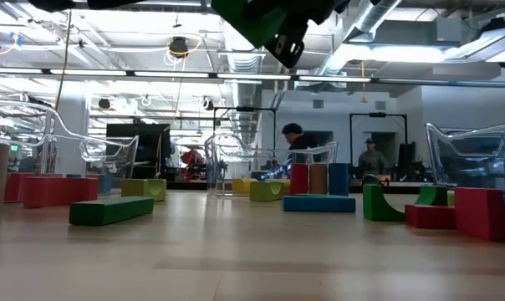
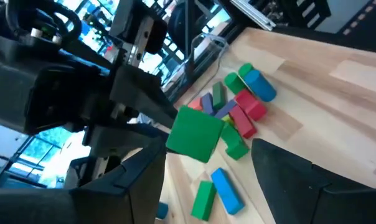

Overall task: Sort blocks by size
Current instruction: Put the green arch block into the left transparent bin

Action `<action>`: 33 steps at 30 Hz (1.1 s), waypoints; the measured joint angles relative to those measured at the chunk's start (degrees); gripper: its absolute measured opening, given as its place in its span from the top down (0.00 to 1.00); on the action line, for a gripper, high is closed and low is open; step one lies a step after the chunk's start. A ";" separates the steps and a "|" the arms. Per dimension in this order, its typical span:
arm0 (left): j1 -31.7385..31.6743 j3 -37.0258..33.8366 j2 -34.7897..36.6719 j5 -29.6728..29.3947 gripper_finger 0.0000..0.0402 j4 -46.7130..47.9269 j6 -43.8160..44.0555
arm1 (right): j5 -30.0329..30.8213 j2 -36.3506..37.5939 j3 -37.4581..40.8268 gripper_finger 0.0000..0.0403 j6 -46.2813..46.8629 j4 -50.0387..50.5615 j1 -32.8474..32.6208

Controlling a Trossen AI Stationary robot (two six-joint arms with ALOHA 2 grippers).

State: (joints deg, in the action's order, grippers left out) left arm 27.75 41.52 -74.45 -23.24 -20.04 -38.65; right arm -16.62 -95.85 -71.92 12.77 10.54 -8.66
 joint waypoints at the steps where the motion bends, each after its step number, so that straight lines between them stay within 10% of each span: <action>1: -0.20 0.06 -0.38 0.04 0.43 -0.48 -0.35 | -0.27 -0.03 0.00 0.83 0.28 -0.04 0.16; 20: -1.22 10.26 -11.04 1.20 0.44 9.98 -0.57 | -6.35 -6.58 -3.75 0.83 0.44 -0.47 0.36; 33: -0.44 10.60 -10.87 1.56 0.65 10.24 -2.72 | -6.06 -6.54 -3.89 0.83 0.22 0.04 0.43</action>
State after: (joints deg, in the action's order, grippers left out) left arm 27.31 52.12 -85.32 -21.68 -9.80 -41.37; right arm -22.68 -102.39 -75.81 12.99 10.58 -8.23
